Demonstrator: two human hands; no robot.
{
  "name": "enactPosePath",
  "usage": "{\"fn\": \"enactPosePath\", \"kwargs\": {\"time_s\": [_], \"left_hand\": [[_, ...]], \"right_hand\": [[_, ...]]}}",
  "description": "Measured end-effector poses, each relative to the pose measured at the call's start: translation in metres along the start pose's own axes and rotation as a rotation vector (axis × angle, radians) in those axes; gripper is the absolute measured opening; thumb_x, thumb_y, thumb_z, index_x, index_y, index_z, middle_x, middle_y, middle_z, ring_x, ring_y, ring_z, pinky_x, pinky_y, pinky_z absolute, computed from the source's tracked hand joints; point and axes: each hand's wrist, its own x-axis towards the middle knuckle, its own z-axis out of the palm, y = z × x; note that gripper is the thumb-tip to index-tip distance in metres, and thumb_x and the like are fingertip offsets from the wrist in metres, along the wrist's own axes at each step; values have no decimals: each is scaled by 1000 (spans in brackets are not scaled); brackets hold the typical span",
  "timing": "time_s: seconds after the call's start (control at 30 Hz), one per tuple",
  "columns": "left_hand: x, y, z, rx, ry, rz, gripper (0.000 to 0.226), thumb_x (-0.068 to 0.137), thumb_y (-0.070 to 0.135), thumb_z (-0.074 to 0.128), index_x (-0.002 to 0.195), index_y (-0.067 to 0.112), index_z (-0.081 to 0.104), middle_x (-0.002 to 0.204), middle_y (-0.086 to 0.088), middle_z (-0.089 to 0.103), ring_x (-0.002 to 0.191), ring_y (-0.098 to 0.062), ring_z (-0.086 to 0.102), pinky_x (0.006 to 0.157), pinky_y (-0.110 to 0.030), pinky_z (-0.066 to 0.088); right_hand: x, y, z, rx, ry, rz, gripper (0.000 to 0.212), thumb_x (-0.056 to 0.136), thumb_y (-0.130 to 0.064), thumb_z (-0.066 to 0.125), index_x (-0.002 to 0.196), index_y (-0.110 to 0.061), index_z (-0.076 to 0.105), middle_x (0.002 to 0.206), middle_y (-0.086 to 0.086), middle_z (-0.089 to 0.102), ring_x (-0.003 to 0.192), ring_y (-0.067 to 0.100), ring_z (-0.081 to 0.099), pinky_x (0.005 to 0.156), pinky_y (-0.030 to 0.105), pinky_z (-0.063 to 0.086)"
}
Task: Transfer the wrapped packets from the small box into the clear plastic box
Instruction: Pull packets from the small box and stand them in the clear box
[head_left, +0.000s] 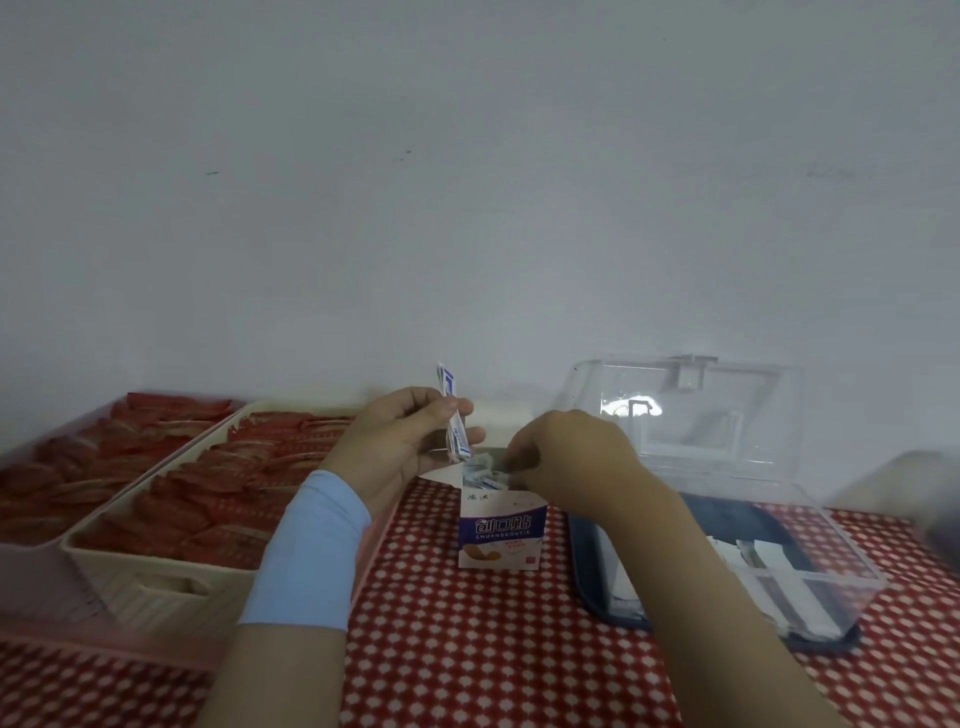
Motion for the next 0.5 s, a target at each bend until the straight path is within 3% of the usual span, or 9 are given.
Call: {"fn": "enactPosePath", "kwargs": {"time_s": [0.17, 0.33, 0.5], "left_hand": [[1, -2, 2, 23, 9, -9, 10, 97, 11, 58, 95, 1, 59, 115, -17, 72, 92, -32, 75, 66, -30, 60], [3, -2, 3, 91, 61, 30, 12, 93, 10, 64, 83, 5, 60, 113, -24, 70, 90, -31, 75, 78, -39, 62], [5, -3, 4, 72, 65, 50, 12, 94, 11, 63, 86, 4, 61, 110, -20, 72, 90, -29, 75, 75, -37, 61]], "right_hand": [[2, -3, -1, 5, -6, 25, 16, 90, -33, 71, 105, -40, 75, 102, -14, 73, 93, 9, 66, 79, 29, 55], [-4, 8, -16, 125, 77, 51, 25, 97, -23, 63, 118, -33, 72, 114, -11, 72, 102, 11, 66, 91, 30, 54], [-12, 15, -32, 441, 227, -16, 21, 97, -20, 61, 97, -36, 76, 97, -18, 71, 82, 0, 61, 75, 23, 49]]}}
